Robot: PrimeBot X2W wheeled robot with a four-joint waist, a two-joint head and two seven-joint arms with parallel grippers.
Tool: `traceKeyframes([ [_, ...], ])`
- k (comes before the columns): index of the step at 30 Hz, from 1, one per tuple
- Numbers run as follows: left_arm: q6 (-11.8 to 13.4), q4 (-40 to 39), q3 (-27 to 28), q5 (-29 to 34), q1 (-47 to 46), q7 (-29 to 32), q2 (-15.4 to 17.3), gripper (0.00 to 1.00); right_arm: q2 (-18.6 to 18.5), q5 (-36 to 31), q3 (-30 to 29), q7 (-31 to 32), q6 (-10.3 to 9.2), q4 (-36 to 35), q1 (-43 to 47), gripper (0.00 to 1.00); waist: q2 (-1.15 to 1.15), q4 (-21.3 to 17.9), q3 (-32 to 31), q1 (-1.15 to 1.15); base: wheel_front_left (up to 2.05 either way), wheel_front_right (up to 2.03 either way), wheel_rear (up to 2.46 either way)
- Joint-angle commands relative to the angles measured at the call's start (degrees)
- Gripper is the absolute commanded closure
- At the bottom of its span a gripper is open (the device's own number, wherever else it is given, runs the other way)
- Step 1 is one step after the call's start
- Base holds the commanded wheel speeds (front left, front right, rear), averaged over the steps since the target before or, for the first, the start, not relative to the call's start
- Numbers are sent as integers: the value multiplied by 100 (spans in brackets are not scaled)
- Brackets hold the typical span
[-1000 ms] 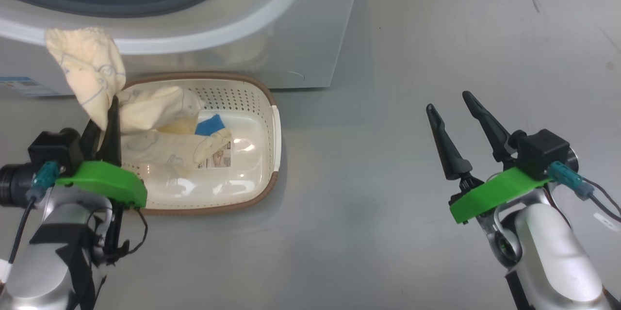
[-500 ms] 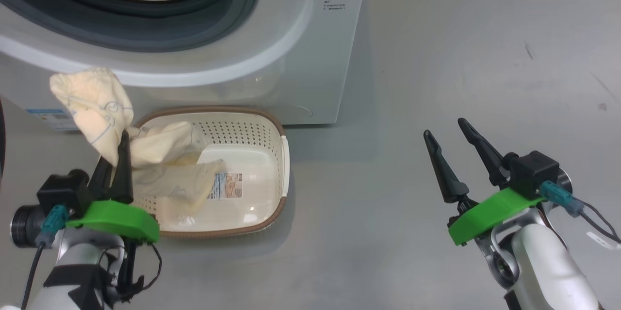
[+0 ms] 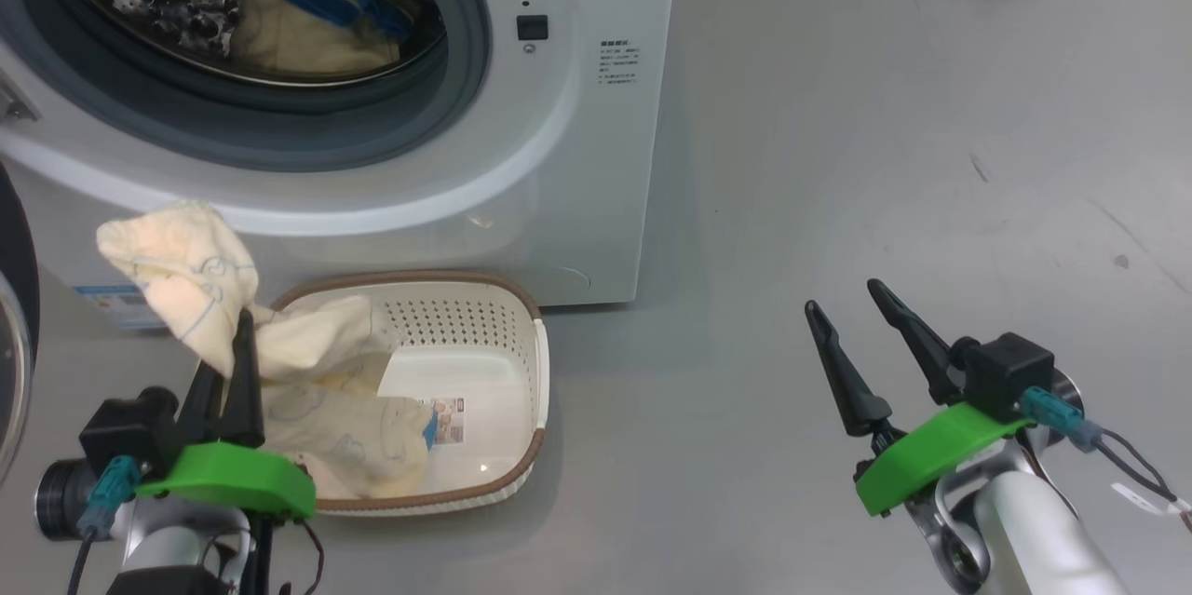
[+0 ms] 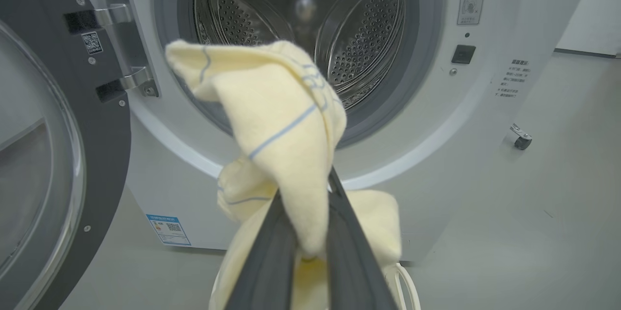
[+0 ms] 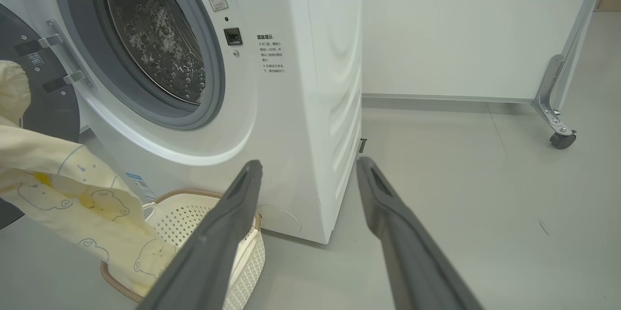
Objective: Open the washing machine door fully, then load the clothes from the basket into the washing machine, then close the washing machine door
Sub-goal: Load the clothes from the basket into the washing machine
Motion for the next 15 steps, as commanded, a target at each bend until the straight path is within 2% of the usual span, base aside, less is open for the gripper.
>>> traceKeyframes([
  [1,3,-244,282,52,-152,-82,102,100,-11,14,105,-38,-16,-160,-44,0,0,-48,-38,1,0,0,0],
  [8,-111,-341,490,-110,-250,-82,13,100,-11,47,171,-38,-16,-183,-55,0,0,-174,88,1,0,0,0],
  [15,-211,-364,694,-187,-901,-74,228,100,-11,95,164,-38,-16,-286,-235,0,0,-381,715,1,0,0,0],
])
